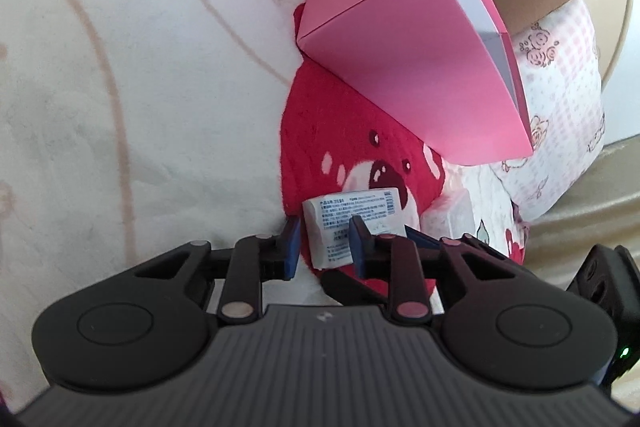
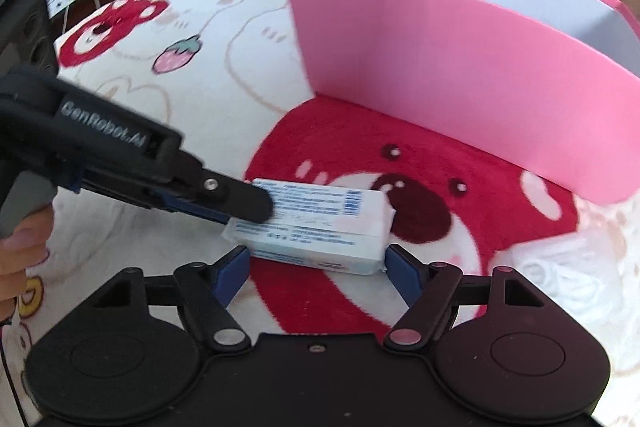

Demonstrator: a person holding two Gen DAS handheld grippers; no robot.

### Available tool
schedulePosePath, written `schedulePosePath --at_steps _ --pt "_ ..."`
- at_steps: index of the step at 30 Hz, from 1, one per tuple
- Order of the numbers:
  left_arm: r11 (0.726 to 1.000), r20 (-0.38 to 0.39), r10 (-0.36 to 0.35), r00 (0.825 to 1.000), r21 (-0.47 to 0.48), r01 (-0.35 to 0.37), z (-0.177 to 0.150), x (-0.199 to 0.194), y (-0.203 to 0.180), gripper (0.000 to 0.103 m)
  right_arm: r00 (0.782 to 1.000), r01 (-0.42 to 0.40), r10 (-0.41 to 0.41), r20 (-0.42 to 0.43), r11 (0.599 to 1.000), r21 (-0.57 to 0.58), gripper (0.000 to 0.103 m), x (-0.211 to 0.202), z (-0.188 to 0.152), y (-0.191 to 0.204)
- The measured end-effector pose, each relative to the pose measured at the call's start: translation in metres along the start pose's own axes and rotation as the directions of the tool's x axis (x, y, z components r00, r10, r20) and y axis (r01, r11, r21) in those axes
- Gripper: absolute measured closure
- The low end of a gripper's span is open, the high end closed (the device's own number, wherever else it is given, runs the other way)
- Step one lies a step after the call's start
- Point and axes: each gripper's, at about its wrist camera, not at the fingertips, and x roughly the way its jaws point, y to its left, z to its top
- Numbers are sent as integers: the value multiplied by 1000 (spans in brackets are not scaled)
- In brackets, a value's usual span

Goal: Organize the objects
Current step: 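Lift the soap bar with the left tool and carry it over the box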

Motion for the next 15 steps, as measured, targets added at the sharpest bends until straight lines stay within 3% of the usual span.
schedulePosePath --at_steps 11,15 --pt "995 59 64 996 78 -69 -9 3 -12 84 998 66 -66 4 996 -57 25 6 -3 9" --pt "994 52 60 997 86 -64 -9 2 -13 84 996 88 -88 9 994 -68 28 3 -3 15"
